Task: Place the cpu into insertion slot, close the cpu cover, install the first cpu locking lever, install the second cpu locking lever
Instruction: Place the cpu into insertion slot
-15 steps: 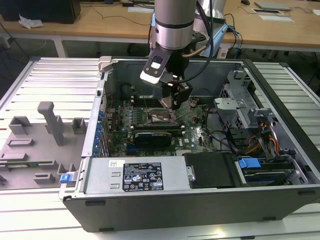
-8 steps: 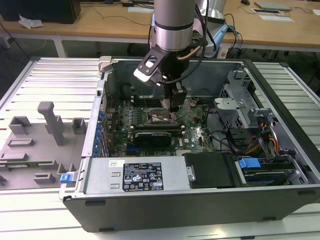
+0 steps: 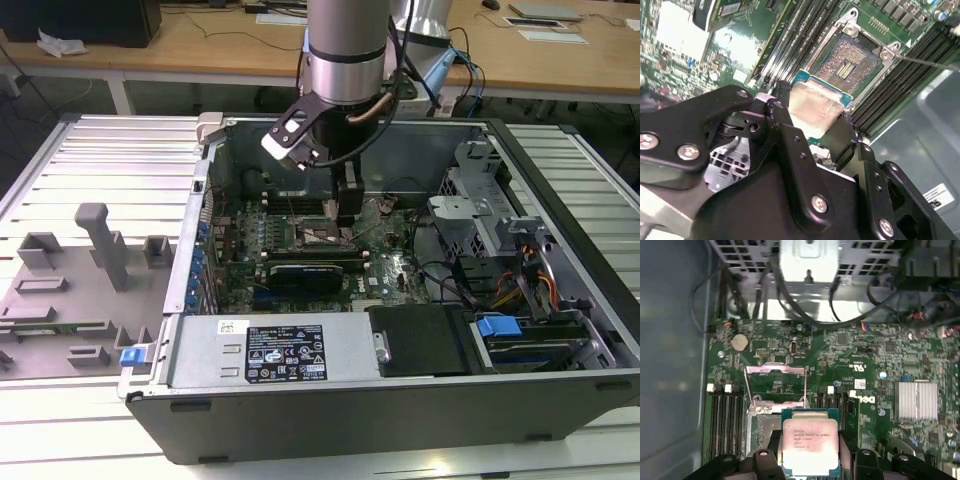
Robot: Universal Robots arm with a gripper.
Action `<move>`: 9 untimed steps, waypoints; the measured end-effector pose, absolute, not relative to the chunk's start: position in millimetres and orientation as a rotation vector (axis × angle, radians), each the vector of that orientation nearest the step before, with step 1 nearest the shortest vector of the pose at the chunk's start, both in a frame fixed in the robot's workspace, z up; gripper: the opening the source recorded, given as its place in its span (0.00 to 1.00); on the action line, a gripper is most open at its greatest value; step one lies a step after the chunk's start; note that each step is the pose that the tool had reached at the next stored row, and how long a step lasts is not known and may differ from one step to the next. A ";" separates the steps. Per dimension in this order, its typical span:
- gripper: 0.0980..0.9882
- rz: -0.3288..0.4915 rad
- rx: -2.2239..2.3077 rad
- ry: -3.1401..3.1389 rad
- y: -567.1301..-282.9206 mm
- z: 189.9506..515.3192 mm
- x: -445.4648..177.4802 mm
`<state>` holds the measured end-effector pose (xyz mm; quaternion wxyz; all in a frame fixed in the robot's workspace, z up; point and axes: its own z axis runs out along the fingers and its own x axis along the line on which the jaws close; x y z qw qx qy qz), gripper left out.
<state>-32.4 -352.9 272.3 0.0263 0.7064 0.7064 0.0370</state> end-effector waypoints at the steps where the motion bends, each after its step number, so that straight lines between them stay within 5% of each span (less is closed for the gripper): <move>1: 0.49 0.113 2.218 2.146 -352.9 271.7 -32.4; 9: 0.49 0.111 2.347 2.001 -352.1 260.3 -36.6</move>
